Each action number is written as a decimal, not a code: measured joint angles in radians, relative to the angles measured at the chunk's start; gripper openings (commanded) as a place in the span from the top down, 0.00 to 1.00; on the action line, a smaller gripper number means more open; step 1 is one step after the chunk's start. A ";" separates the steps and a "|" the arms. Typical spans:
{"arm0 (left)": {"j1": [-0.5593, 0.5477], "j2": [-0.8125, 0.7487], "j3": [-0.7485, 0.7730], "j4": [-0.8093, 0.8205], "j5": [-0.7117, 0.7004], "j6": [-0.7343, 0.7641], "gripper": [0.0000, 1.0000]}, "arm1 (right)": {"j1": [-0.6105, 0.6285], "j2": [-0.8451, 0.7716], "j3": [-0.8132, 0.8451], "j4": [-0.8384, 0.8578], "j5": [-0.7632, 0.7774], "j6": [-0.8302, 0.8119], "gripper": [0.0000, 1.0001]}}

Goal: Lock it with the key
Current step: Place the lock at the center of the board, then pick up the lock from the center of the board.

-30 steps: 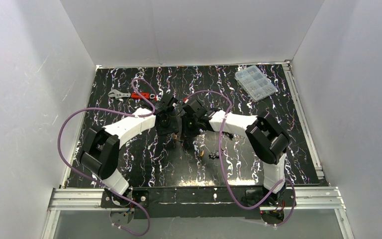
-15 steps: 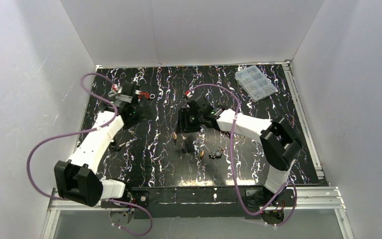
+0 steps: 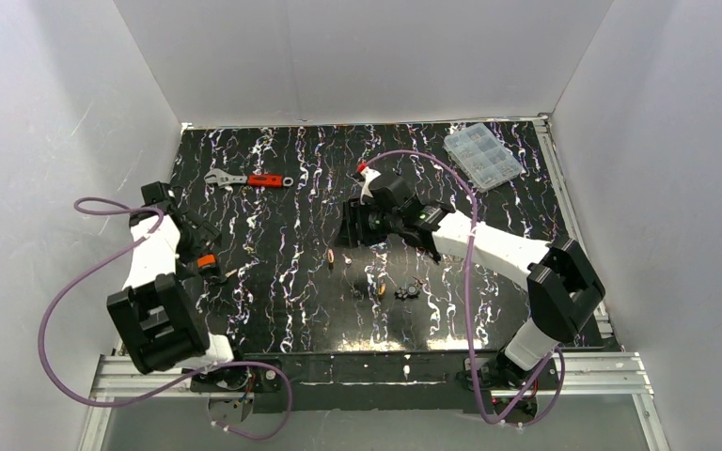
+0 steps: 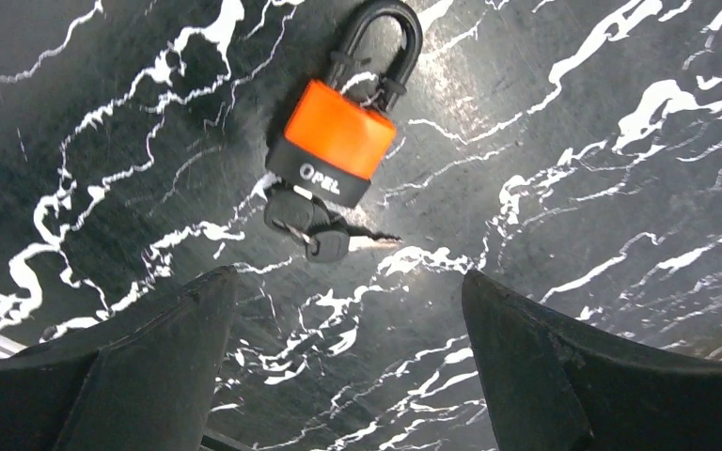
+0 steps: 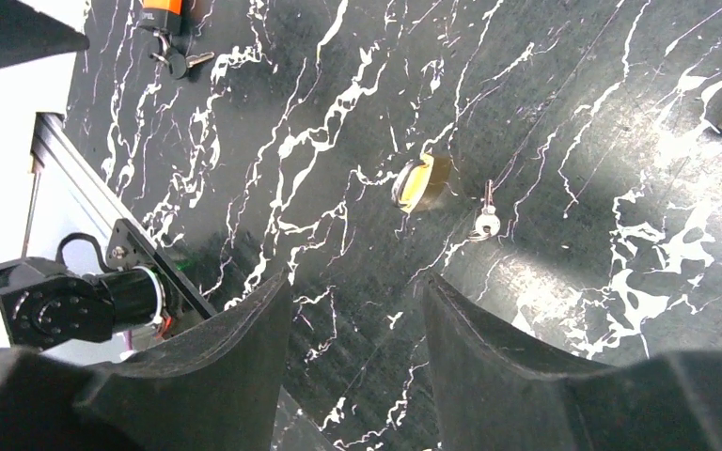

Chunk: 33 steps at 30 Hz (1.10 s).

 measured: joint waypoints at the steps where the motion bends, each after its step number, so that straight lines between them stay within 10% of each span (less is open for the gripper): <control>1: 0.008 0.021 0.003 0.010 0.000 0.020 0.12 | -0.002 -0.005 -0.008 0.004 -0.005 -0.005 0.40; 33: 0.069 0.368 0.082 0.177 0.096 0.317 0.32 | -0.113 -0.105 -0.159 0.161 -0.115 -0.023 0.40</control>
